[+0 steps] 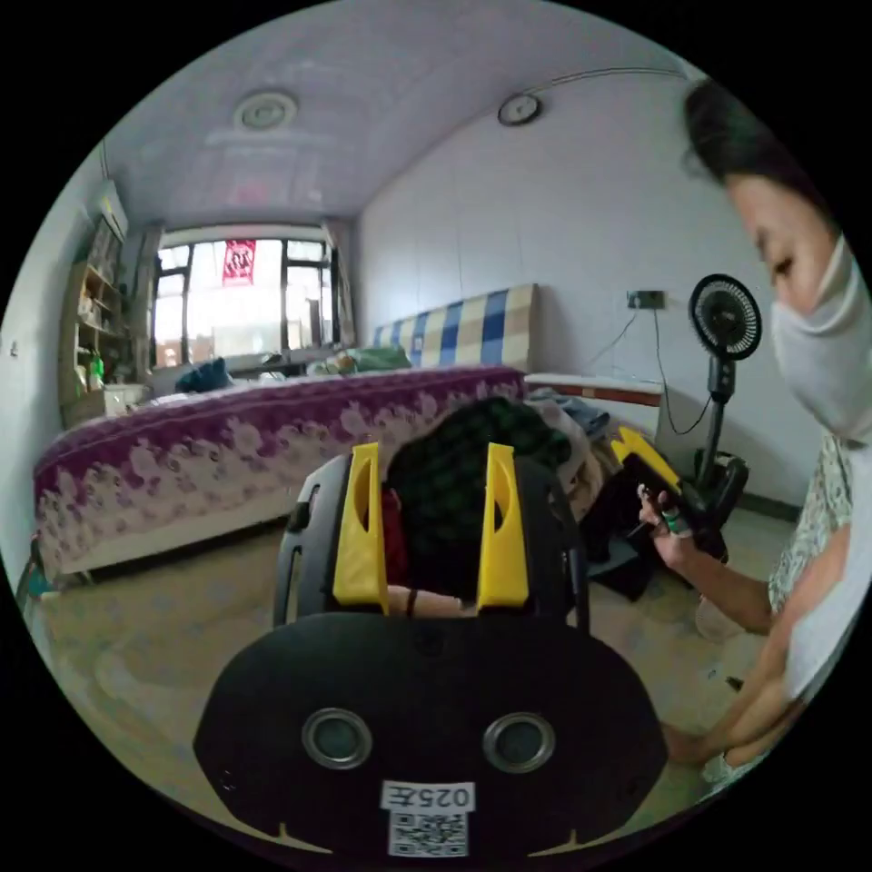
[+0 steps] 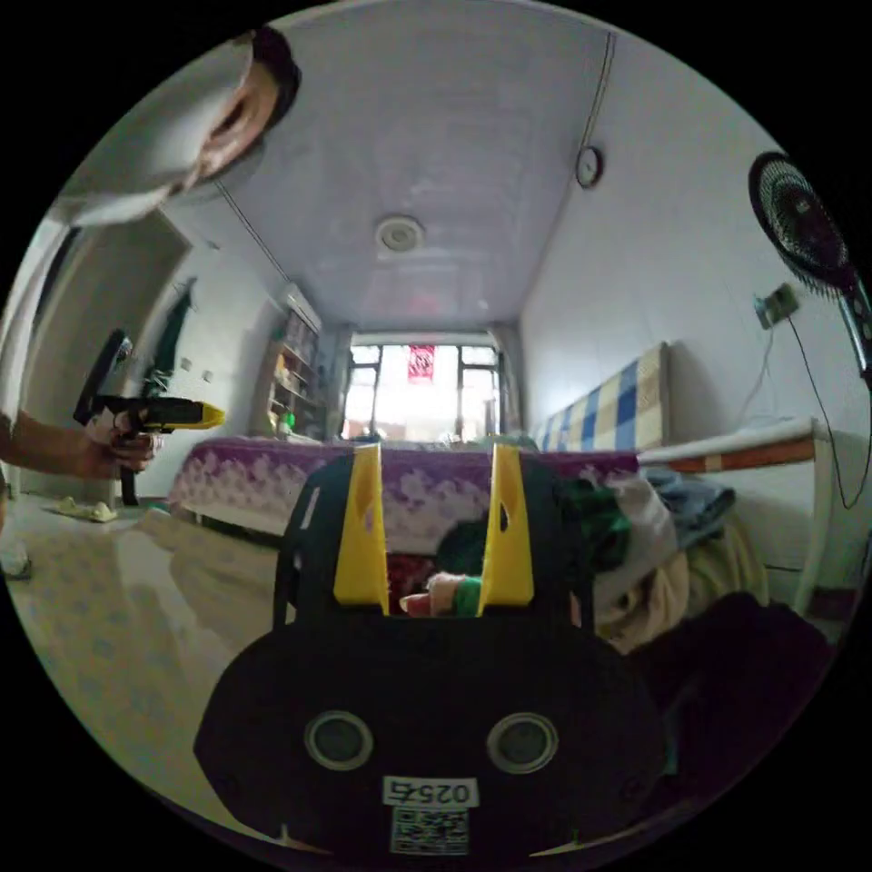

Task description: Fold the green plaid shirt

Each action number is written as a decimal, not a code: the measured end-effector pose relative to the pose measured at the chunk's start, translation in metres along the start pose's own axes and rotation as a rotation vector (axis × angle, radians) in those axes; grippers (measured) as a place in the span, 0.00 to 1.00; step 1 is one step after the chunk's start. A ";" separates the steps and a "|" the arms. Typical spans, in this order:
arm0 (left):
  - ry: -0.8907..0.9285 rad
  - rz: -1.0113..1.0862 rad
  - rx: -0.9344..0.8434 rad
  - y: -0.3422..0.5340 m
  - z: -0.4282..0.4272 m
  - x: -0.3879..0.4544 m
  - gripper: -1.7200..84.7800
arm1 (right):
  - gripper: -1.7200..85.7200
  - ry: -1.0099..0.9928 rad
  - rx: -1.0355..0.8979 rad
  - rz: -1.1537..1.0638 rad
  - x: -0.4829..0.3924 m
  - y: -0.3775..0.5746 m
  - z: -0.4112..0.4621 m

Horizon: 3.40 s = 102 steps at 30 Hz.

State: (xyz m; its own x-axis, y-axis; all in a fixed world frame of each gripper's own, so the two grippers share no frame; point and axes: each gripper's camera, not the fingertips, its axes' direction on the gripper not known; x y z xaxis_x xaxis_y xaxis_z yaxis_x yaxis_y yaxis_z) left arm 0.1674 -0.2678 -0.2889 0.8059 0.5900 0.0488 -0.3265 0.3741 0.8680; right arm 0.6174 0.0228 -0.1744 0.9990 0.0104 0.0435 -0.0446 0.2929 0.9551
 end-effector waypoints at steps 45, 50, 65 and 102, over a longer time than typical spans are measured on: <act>0.394 -0.403 -0.074 0.025 0.071 -0.212 0.00 | 0.01 -0.958 0.092 0.263 0.091 -0.079 0.109; 0.141 -0.165 0.022 0.001 -0.098 -0.144 0.00 | 0.01 -1.084 0.152 0.167 0.032 -0.142 0.123; -0.435 -1.049 -0.434 0.405 -0.186 -0.353 0.11 | 0.12 -1.101 -1.157 0.153 -0.291 0.204 0.450; -1.049 -1.222 -0.463 0.492 -0.613 -0.048 0.17 | 0.22 -1.557 -0.826 -0.430 -0.651 0.152 0.392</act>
State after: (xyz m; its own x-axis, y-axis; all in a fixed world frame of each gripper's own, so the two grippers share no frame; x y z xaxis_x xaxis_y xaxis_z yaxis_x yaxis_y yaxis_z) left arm -0.3347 0.3261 -0.1676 0.5754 -0.8166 -0.0464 0.7445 0.4994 0.4432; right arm -0.0403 -0.3148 0.0571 0.0023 -0.8498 0.5271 0.6849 0.3854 0.6184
